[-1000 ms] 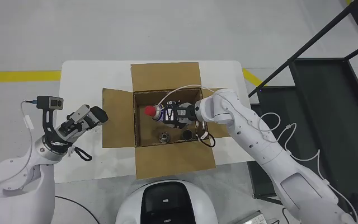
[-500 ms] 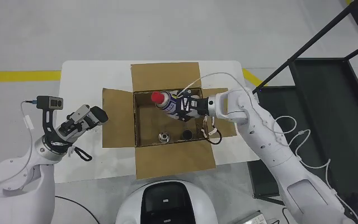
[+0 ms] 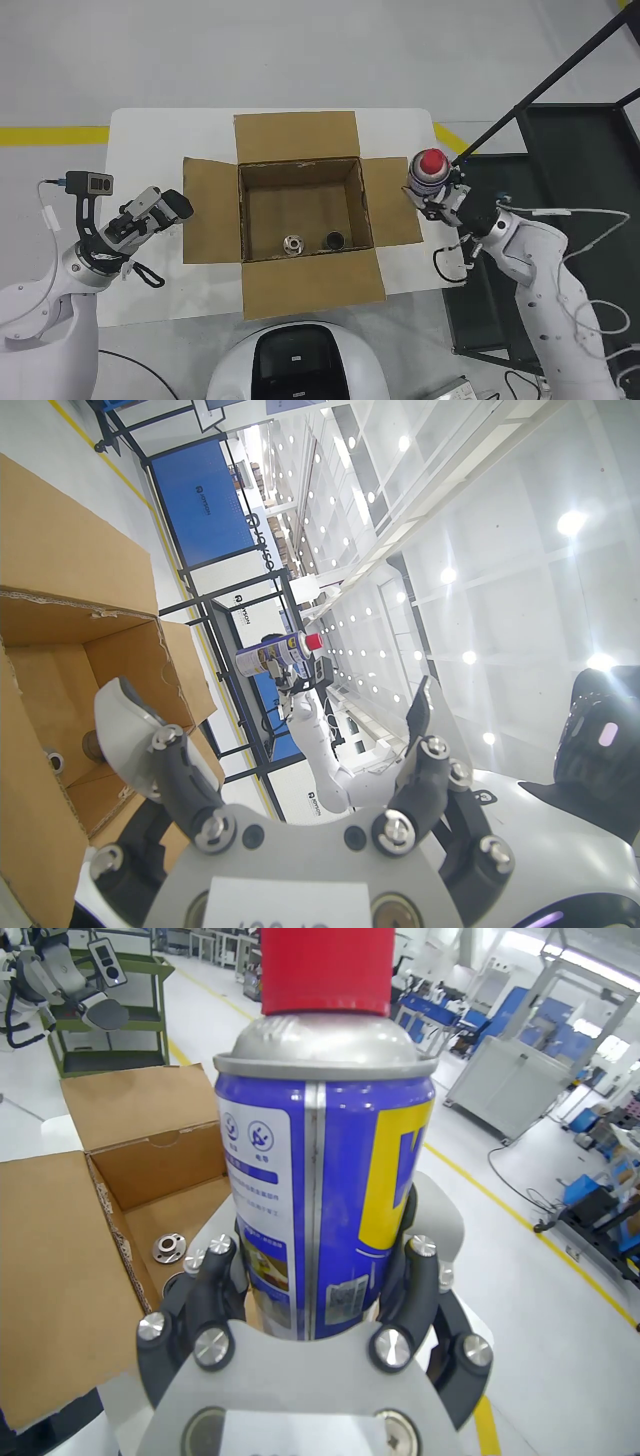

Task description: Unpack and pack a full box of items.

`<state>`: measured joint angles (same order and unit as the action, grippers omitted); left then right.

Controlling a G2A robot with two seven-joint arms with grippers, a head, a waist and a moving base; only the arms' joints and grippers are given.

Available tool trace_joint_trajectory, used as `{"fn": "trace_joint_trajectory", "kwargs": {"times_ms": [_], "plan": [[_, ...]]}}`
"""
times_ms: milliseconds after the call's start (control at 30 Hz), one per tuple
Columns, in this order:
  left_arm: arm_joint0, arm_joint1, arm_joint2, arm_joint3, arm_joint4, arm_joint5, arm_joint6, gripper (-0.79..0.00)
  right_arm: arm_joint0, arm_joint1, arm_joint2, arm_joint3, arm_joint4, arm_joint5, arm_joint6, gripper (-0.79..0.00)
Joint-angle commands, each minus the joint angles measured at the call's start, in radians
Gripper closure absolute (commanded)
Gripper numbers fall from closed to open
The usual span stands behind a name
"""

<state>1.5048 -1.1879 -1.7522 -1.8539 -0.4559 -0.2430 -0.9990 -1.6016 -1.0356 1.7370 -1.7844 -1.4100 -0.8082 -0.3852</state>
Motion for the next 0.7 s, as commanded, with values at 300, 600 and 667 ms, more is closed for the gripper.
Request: {"fn": "trace_joint_trajectory", "kwargs": {"times_ms": [300,600,667], "plan": [[0.000,0.000,0.000,0.000,0.000,0.000,0.000,-0.785,-0.022,0.001,0.010,-0.003,-0.009,0.001,-0.029,0.000],[0.000,0.000,0.000,0.000,0.000,0.000,0.000,-0.785,-0.024,-0.003,0.013,0.031,0.037,0.051,-0.041,0.000],[0.000,0.000,0.000,0.000,0.000,0.000,0.000,-0.785,-0.031,-0.010,0.005,0.084,0.162,0.048,-0.107,0.000]]}}
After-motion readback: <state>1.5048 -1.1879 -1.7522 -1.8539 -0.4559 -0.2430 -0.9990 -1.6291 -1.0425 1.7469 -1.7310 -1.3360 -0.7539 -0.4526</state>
